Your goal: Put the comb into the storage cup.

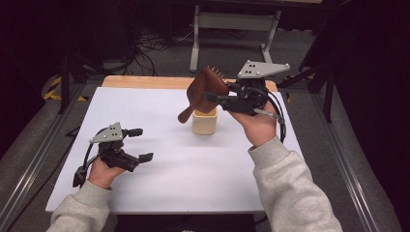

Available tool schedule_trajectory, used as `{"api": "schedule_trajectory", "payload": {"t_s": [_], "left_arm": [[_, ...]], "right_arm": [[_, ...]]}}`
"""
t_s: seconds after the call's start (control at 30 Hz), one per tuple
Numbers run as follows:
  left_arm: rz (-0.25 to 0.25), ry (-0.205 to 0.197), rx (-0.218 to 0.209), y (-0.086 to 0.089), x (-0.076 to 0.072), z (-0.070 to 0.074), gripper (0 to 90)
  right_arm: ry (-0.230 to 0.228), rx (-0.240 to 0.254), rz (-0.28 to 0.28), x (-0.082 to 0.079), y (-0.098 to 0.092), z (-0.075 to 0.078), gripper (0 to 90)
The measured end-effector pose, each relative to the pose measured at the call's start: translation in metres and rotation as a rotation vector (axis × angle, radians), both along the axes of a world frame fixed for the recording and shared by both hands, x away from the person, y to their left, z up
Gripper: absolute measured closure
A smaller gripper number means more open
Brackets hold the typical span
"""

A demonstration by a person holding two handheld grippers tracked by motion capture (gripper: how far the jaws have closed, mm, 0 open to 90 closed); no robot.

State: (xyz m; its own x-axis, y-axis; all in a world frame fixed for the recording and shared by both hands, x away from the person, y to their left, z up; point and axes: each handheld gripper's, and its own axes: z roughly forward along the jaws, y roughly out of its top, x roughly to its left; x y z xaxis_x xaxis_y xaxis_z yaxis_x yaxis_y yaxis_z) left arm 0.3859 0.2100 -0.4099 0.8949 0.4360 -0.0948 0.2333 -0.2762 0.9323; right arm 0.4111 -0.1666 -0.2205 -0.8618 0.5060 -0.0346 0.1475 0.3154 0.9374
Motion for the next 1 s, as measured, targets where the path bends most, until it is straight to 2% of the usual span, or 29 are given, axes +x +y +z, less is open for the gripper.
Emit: {"api": "schedule_trajectory", "payload": {"t_s": [0.4, 1.0], "left_arm": [[0.002, -0.005, 0.001, 0.0, -0.001, 0.001, 0.7], [0.006, -0.005, 0.005, 0.001, -0.001, 0.0, 0.7]], "right_arm": [[-0.009, 0.005, -0.071, 0.013, -0.01, 0.004, 59.3], [-0.031, -0.05, -0.215, 0.028, -0.019, -0.001, 58.7]]}}
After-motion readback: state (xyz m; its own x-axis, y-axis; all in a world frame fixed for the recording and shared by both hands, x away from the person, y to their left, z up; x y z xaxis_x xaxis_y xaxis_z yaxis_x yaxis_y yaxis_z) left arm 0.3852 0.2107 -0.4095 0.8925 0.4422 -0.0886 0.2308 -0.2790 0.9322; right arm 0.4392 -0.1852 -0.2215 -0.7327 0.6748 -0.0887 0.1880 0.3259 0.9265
